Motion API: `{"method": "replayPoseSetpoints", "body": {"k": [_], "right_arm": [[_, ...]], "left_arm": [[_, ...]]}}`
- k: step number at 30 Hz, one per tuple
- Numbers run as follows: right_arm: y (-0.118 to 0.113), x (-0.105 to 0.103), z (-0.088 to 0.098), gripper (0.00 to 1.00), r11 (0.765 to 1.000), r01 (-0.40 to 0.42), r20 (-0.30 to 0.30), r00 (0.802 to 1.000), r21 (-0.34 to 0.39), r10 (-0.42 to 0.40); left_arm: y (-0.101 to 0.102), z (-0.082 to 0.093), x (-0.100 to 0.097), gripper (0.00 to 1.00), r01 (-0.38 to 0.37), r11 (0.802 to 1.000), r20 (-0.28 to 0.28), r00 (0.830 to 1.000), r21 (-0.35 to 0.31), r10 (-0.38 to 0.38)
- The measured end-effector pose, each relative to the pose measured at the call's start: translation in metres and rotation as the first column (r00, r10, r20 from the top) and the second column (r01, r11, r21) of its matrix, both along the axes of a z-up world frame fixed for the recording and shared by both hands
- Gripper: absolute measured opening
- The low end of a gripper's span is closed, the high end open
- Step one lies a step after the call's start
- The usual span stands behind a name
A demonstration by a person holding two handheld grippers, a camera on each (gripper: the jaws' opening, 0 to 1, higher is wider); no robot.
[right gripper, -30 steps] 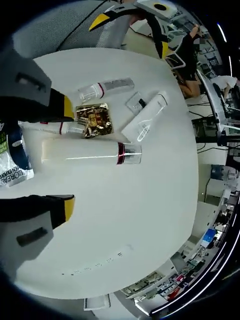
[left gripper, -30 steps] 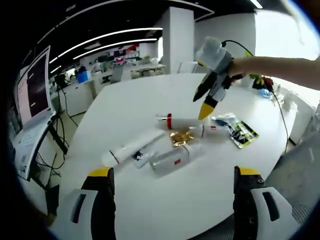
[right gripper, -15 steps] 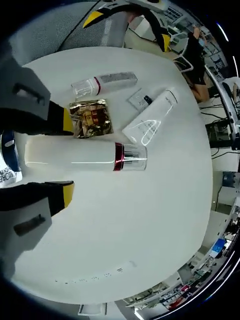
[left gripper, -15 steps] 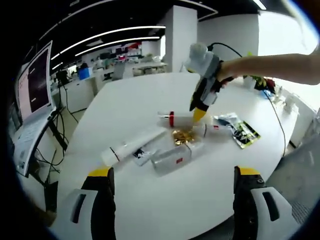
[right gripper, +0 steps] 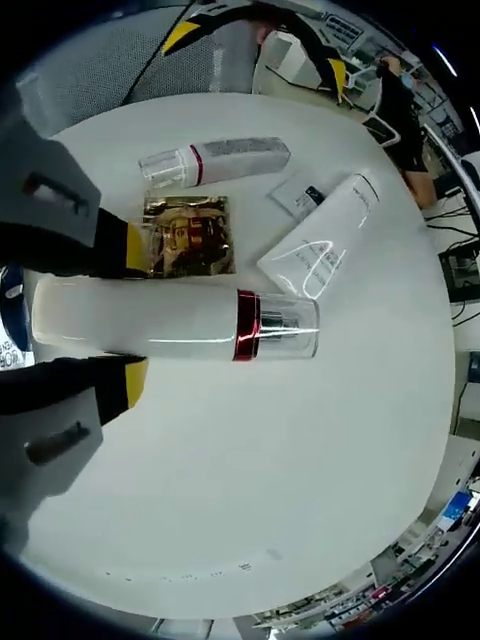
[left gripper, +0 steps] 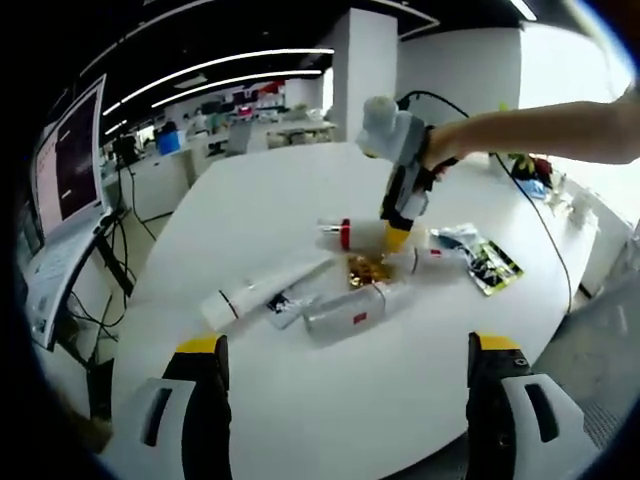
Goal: Arrange the skincare products in the storage area until every visible bottle or jar stands upright without overlapping.
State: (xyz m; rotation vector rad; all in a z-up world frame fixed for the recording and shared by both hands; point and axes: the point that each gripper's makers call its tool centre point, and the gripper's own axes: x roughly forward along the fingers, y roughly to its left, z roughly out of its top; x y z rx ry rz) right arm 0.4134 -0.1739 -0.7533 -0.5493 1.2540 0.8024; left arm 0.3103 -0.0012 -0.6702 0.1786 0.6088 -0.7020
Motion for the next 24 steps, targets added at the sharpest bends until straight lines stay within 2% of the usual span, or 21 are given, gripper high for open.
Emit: {"method": "replayPoseSetpoints", "body": {"k": [5, 9, 16, 20, 24], "right_arm": [[-0.001, -0.001, 0.001, 0.31, 0.999, -0.021, -0.004, 1.0, -0.029, 0.021], [-0.001, -0.001, 0.0, 0.31, 0.994, -0.064, 0.015, 0.998, -0.088, 0.065], [-0.004, 0.001, 0.001, 0.29, 0.995, -0.024, 0.01, 1.0, -0.093, 0.025], [-0.004, 0.001, 0.002, 0.27, 0.994, -0.074, 0.019, 0.997, -0.077, 0.076], [-0.004, 0.005, 0.001, 0.26, 0.995, -0.075, 0.033, 0.996, -0.065, 0.077]], "left_arm": [[0.001, -0.002, 0.002, 0.97, -0.008, 1.0, -0.003, 1.0, 0.0, 0.008], [0.0, -0.002, 0.002, 0.97, -0.002, 1.0, -0.004, 1.0, 0.002, 0.003], [-0.003, -0.002, 0.001, 0.97, 0.011, 1.0, 0.0, 1.0, 0.004, -0.011], [-0.003, 0.001, 0.002, 0.97, 0.01, 1.0, 0.002, 1.0, -0.006, -0.01], [-0.001, 0.008, 0.003, 0.97, 0.011, 1.0, 0.019, 1.0, -0.014, -0.01]]}}
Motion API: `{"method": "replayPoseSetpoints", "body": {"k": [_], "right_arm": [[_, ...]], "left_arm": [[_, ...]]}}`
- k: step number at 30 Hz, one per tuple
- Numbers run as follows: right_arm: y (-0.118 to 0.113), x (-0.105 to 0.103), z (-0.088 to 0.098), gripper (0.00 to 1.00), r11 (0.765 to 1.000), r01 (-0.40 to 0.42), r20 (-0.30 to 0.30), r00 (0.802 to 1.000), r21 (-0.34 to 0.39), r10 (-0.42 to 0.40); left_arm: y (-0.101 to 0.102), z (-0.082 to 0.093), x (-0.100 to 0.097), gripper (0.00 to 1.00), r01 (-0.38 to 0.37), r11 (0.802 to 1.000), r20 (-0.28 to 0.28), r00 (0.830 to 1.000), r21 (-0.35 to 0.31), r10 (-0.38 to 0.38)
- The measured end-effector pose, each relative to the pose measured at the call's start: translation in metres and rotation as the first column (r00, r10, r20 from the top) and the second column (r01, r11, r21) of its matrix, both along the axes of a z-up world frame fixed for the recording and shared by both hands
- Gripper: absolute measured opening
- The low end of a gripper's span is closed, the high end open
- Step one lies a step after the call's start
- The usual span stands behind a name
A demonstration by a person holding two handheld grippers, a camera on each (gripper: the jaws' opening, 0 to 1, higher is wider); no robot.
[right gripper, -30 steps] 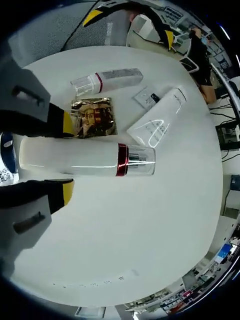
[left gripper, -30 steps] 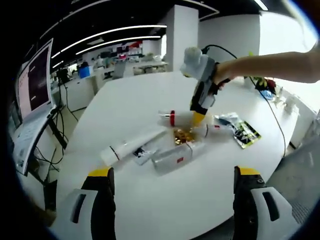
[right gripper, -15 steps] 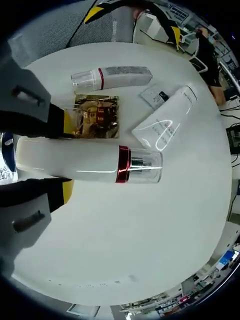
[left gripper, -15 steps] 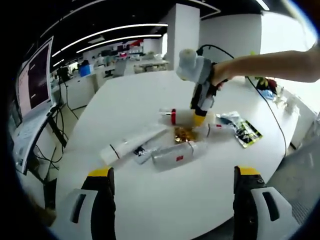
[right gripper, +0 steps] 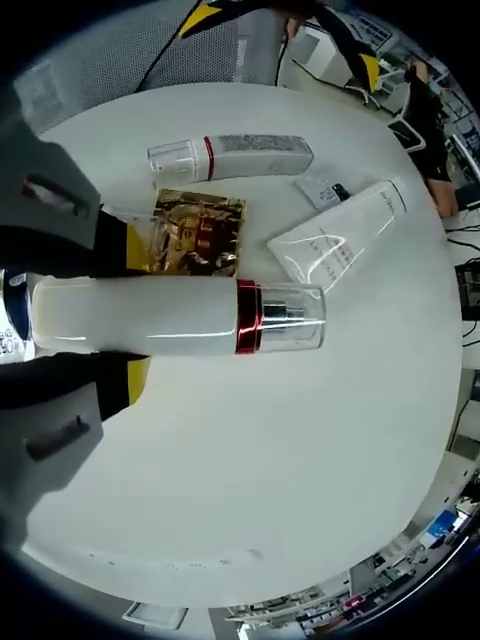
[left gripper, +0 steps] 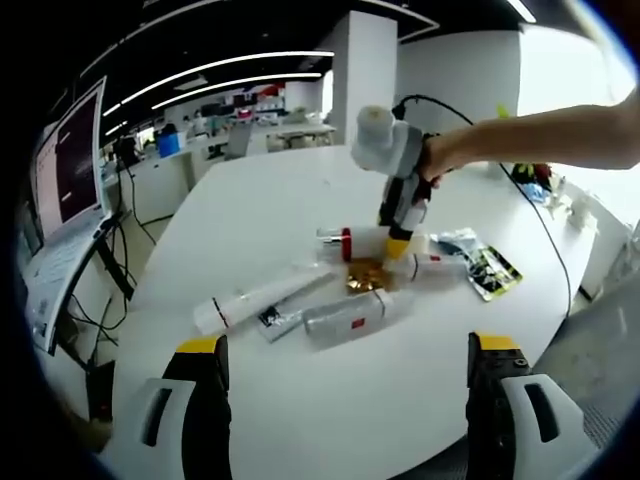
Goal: Arrange the skincare products in the storage area until every visible bottle or jar stands upright without overlapping.
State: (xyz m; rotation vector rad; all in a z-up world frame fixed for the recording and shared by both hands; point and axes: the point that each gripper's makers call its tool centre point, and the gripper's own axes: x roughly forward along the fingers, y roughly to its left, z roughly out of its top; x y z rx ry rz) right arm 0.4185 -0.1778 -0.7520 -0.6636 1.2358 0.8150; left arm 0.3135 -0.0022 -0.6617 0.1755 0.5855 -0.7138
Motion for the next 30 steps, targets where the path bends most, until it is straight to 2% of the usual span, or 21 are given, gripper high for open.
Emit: {"method": "replayPoseSetpoints", "body": {"k": [3, 5, 7, 9, 12, 14, 15, 17, 19, 20, 21, 22, 23, 24, 26, 27, 28, 30], "right_arm": [[-0.001, 0.002, 0.001, 0.26, 1.0, -0.01, 0.038, 0.999, -0.003, 0.01], [-0.001, -0.001, 0.001, 0.25, 1.0, 0.008, 0.027, 1.0, 0.014, -0.008], [0.005, -0.009, 0.002, 0.25, 0.989, 0.106, -0.045, 0.994, 0.098, -0.102], [0.003, -0.008, 0.003, 0.25, 0.976, 0.156, -0.063, 0.987, 0.149, -0.148], [0.0, -0.008, 0.005, 0.25, 0.937, 0.262, -0.115, 0.964, 0.233, -0.241], [0.0, -0.016, 0.011, 0.25, 0.876, 0.367, -0.167, 0.929, 0.313, -0.33], [-0.002, -0.015, 0.012, 0.25, 0.832, 0.42, -0.204, 0.907, 0.361, -0.369], [-0.006, -0.015, 0.014, 0.25, 0.772, 0.486, -0.249, 0.874, 0.411, -0.418], [-0.01, -0.013, 0.019, 0.25, 0.68, 0.552, -0.295, 0.834, 0.483, -0.467], [-0.012, -0.012, 0.023, 0.25, 0.613, 0.592, -0.332, 0.804, 0.524, -0.493], [-0.013, -0.01, 0.027, 0.25, 0.564, 0.61, -0.353, 0.788, 0.558, -0.504], [-0.015, -0.009, 0.034, 0.25, 0.489, 0.631, -0.378, 0.765, 0.602, -0.522], [-0.016, -0.008, 0.038, 0.25, 0.434, 0.645, -0.397, 0.746, 0.629, -0.534], [-0.017, -0.009, 0.044, 0.25, 0.375, 0.643, -0.408, 0.737, 0.668, -0.538], [-0.015, -0.016, 0.055, 0.25, 0.309, 0.629, -0.436, 0.744, 0.713, -0.507], [-0.017, -0.018, 0.06, 0.25, 0.261, 0.621, -0.436, 0.736, 0.739, -0.518], [-0.018, -0.022, 0.062, 0.25, 0.251, 0.619, -0.434, 0.734, 0.744, -0.522], [-0.018, -0.033, 0.066, 0.25, 0.251, 0.603, -0.413, 0.739, 0.757, -0.532]], "left_arm": [[0.003, 0.004, 0.001, 0.97, -0.006, 1.0, 0.017, 1.0, 0.004, 0.006], [0.003, 0.006, 0.001, 0.97, -0.008, 1.0, 0.021, 1.0, 0.002, 0.008], [0.003, 0.006, -0.001, 0.97, -0.003, 1.0, 0.021, 1.0, 0.003, 0.003], [0.003, 0.007, -0.002, 0.97, -0.005, 1.0, 0.024, 1.0, 0.004, 0.005], [0.003, 0.009, -0.003, 0.97, -0.005, 1.0, 0.026, 1.0, -0.005, 0.005], [0.003, 0.01, -0.002, 0.97, -0.005, 1.0, 0.029, 1.0, 0.0, 0.005], [0.003, 0.011, 0.0, 0.97, -0.007, 1.0, 0.034, 0.999, 0.005, 0.006], [0.004, 0.013, 0.002, 0.97, -0.003, 1.0, 0.04, 0.999, 0.012, 0.003], [0.003, 0.017, 0.005, 0.97, -0.004, 1.0, 0.044, 0.999, 0.0, 0.004], [0.002, 0.019, 0.006, 0.97, -0.001, 1.0, 0.045, 0.999, -0.002, 0.001], [0.001, 0.019, 0.006, 0.97, 0.002, 1.0, 0.045, 0.999, -0.002, -0.002], [0.0, 0.02, 0.006, 0.97, 0.009, 1.0, 0.045, 0.999, 0.0, -0.009], [-0.002, 0.021, 0.005, 0.97, 0.015, 1.0, 0.046, 0.999, 0.001, -0.015], [-0.004, 0.022, 0.005, 0.97, 0.024, 1.0, 0.048, 0.999, 0.01, -0.024], [-0.008, 0.023, 0.004, 0.97, 0.041, 0.999, 0.052, 0.998, 0.02, -0.042], [-0.011, 0.024, 0.003, 0.96, 0.052, 0.998, 0.053, 0.997, 0.02, -0.053], [-0.012, 0.025, 0.003, 0.96, 0.057, 0.998, 0.051, 0.997, 0.017, -0.058], [-0.016, 0.026, 0.002, 0.96, 0.067, 0.998, 0.047, 0.997, 0.008, -0.067]]}}
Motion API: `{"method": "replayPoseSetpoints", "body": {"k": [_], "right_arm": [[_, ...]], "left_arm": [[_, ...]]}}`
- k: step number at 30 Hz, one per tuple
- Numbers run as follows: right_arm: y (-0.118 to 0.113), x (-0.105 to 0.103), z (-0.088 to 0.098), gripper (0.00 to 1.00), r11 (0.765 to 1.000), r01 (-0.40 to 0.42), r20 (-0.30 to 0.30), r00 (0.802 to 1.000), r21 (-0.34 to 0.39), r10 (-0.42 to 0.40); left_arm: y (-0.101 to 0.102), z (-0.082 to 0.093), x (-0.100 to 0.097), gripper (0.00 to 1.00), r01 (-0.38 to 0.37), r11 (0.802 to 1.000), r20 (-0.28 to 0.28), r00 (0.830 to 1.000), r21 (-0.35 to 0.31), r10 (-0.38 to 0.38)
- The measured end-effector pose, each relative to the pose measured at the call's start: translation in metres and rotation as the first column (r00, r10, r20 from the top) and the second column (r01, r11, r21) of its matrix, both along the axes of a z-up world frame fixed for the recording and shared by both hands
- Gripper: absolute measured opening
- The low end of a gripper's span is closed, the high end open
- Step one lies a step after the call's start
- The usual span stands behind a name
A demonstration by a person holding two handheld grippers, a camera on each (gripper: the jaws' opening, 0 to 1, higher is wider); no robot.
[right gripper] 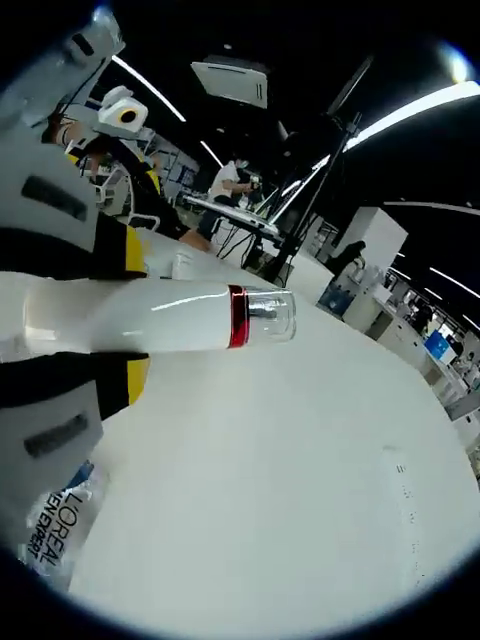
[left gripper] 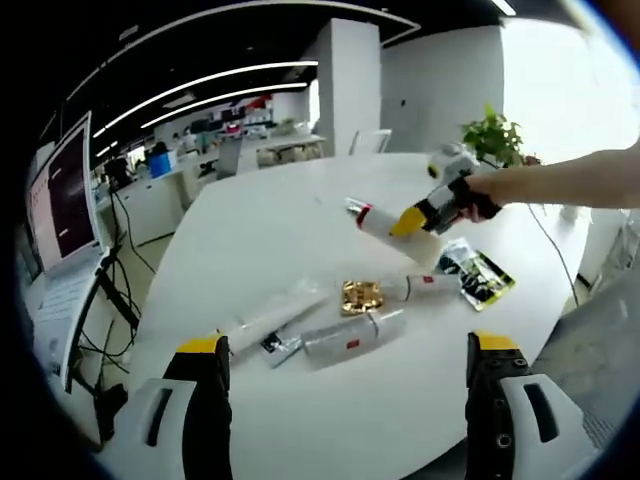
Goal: Arrange the skincare products in the storage area until every visible bottle or jar stands upright without overlapping.
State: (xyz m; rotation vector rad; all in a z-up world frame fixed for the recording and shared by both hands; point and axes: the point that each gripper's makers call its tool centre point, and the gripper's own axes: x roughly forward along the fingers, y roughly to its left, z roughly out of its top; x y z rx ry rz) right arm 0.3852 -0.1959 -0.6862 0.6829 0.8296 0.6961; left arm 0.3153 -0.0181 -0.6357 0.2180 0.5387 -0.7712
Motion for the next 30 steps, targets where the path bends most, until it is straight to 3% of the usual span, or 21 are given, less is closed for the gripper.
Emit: {"method": "replayPoseSetpoints", "body": {"k": [6, 10, 16, 20, 22, 26, 30], "right_arm": [[0.01, -0.028, 0.018, 0.25, 0.998, 0.021, 0.083, 0.996, 0.064, -0.027], [0.015, -0.042, 0.028, 0.25, 0.995, 0.035, 0.105, 0.994, 0.094, -0.045], [0.016, -0.063, 0.038, 0.25, 0.992, 0.047, 0.149, 0.987, 0.114, -0.064], [0.018, -0.075, 0.045, 0.25, 0.992, 0.043, 0.174, 0.983, 0.117, -0.063], [0.017, -0.081, 0.048, 0.25, 0.993, 0.042, 0.188, 0.98, 0.113, -0.063], [0.015, -0.094, 0.054, 0.25, 0.994, 0.041, 0.213, 0.975, 0.105, -0.063], [0.022, -0.107, 0.062, 0.26, 0.994, 0.017, 0.233, 0.971, 0.106, -0.042]], "left_arm": [[-0.011, 0.005, -0.005, 0.96, 0.034, 0.999, -0.012, 0.999, -0.018, -0.035], [-0.016, 0.008, -0.005, 0.94, 0.051, 0.999, -0.001, 0.999, -0.007, -0.051], [-0.027, 0.013, -0.008, 0.93, 0.087, 0.995, -0.009, 0.996, -0.045, -0.087], [-0.041, 0.015, -0.012, 0.84, 0.146, 0.986, -0.017, 0.989, -0.075, -0.148], [-0.054, 0.017, -0.015, 0.82, 0.168, 0.975, -0.059, 0.982, -0.146, -0.178], [-0.077, 0.036, -0.018, 0.74, 0.178, 0.916, -0.125, 0.964, -0.358, -0.236], [-0.098, 0.043, -0.024, 0.7, 0.251, 0.874, -0.122, 0.937, -0.416, -0.327]]}}
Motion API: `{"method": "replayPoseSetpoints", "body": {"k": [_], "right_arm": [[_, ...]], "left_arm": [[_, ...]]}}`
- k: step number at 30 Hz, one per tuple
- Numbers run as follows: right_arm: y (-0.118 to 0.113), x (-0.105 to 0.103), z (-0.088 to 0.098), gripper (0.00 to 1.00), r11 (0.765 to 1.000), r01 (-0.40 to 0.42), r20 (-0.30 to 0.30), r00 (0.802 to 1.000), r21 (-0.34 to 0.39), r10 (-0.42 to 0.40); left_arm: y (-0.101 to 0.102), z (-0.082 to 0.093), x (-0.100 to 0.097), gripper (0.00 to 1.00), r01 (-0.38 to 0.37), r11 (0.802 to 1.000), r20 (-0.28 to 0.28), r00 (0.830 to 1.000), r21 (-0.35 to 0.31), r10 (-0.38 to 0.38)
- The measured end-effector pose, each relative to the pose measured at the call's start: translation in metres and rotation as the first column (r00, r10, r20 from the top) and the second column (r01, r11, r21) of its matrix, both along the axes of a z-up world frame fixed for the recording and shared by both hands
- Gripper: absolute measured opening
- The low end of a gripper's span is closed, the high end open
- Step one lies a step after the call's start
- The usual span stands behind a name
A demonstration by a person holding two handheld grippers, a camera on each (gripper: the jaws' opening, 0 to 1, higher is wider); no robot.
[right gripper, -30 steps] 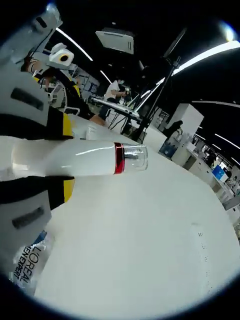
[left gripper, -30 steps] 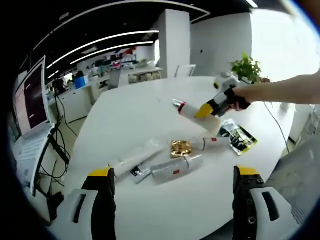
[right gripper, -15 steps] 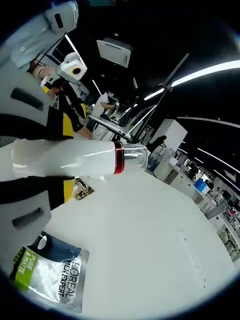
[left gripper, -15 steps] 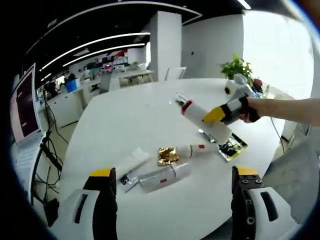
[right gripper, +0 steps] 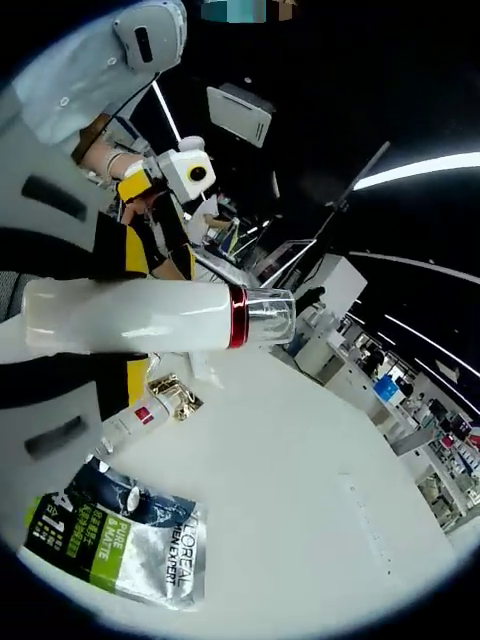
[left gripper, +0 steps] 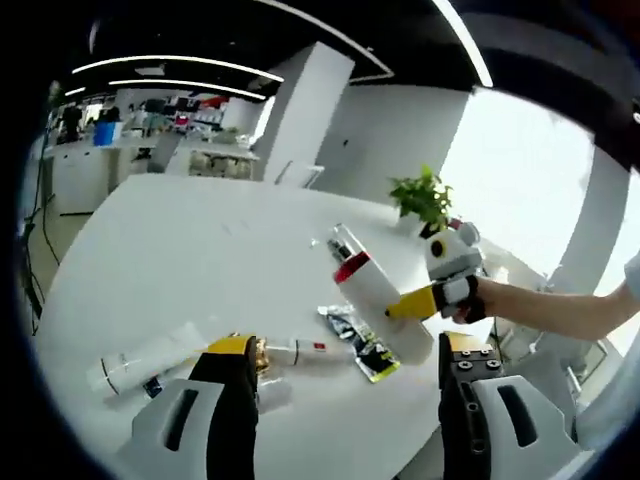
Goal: Arrange the skincare products in the storage area until every visible bottle or jar stands upright without overlapping.
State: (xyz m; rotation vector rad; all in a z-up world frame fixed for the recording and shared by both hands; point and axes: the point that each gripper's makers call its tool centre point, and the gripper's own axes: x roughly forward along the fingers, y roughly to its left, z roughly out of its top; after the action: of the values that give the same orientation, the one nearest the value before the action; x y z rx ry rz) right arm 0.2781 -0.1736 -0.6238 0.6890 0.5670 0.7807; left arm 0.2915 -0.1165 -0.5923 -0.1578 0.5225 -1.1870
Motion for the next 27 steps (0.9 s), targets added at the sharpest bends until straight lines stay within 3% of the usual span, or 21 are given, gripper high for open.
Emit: {"method": "replayPoseSetpoints", "body": {"k": [3, 6, 10, 12, 20, 22, 25, 27], "right_arm": [[0.007, -0.009, 0.008, 0.26, 0.999, -0.023, 0.022, 1.0, 0.031, 0.022], [0.015, -0.015, 0.015, 0.26, 0.998, -0.031, 0.037, 0.999, 0.055, 0.029], [0.024, -0.022, 0.02, 0.26, 0.996, -0.056, 0.066, 0.996, 0.069, 0.052], [0.028, -0.025, 0.023, 0.26, 0.995, -0.065, 0.075, 0.995, 0.08, 0.059], [0.033, -0.034, 0.034, 0.26, 0.988, -0.115, 0.139, 0.985, 0.108, 0.099], [0.031, -0.036, 0.035, 0.26, 0.988, -0.116, 0.15, 0.984, 0.106, 0.1], [0.029, -0.039, 0.036, 0.26, 0.987, -0.116, 0.156, 0.983, 0.108, 0.099], [0.027, -0.04, 0.035, 0.26, 0.989, -0.113, 0.165, 0.982, 0.092, 0.096]], "left_arm": [[-0.014, 0.001, -0.003, 0.69, 0.047, 0.999, -0.034, 0.998, -0.017, -0.048], [-0.032, 0.012, -0.003, 0.65, 0.078, 0.992, -0.053, 0.995, -0.101, -0.084], [-0.044, 0.018, 0.0, 0.6, 0.101, 0.986, -0.014, 0.995, -0.131, -0.103], [-0.048, 0.018, -0.001, 0.6, 0.11, 0.984, -0.039, 0.992, -0.142, -0.117], [-0.065, 0.033, -0.007, 0.41, 0.172, 0.929, -0.136, 0.965, -0.329, -0.226], [-0.067, 0.031, -0.008, 0.39, 0.184, 0.926, -0.121, 0.964, -0.329, -0.235], [-0.07, 0.032, -0.013, 0.38, 0.202, 0.909, -0.145, 0.952, -0.364, -0.269], [-0.073, 0.035, -0.015, 0.37, 0.21, 0.894, -0.116, 0.954, -0.396, -0.276]]}}
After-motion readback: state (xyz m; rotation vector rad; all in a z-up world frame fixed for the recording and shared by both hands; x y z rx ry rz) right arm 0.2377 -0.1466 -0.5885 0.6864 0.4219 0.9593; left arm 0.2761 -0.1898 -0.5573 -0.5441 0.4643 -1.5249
